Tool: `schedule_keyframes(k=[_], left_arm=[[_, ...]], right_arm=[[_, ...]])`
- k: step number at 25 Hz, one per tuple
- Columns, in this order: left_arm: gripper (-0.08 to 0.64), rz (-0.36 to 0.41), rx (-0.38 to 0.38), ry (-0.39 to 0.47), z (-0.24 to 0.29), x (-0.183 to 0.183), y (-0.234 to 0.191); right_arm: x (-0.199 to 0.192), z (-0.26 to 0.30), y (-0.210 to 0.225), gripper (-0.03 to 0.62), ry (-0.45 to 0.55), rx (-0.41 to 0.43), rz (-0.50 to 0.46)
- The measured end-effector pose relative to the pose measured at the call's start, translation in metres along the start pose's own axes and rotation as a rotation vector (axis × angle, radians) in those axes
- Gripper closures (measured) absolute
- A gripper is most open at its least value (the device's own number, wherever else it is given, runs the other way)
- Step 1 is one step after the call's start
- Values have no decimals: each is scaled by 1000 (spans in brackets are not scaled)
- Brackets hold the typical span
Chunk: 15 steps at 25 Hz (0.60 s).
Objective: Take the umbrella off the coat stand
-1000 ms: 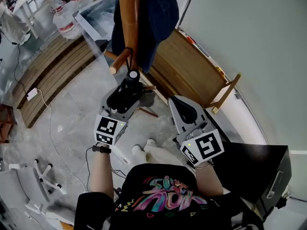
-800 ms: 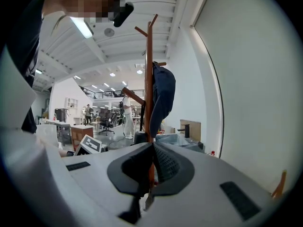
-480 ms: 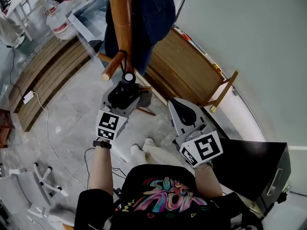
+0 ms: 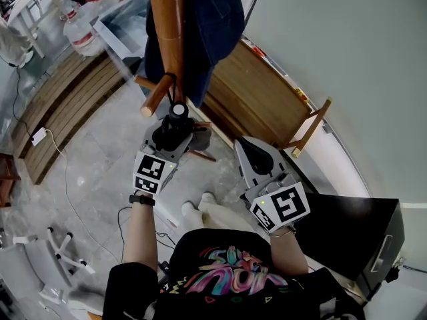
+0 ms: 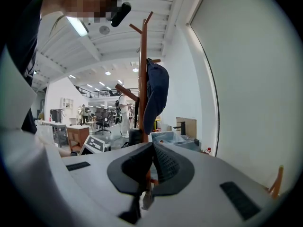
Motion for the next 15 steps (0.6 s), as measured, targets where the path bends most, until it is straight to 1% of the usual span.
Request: schedule_keyframes(k=[4,15], left_arm=[[299,13,6,5,-2,1,2],[307,-5,17,22,-8,12,6]], right_arm=[[0,-2,-1,577,-2,-1,1],[2,-7,-3,577,3,6,9]])
Point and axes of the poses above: the fingertips, and each gripper's own axes: z forward along the fingers, y to its right, x out of its top, the point moved 6 cm from there along -z, backward along the fingers, and after that the axes turned 4 degrees about x, right-handed, at the moved point
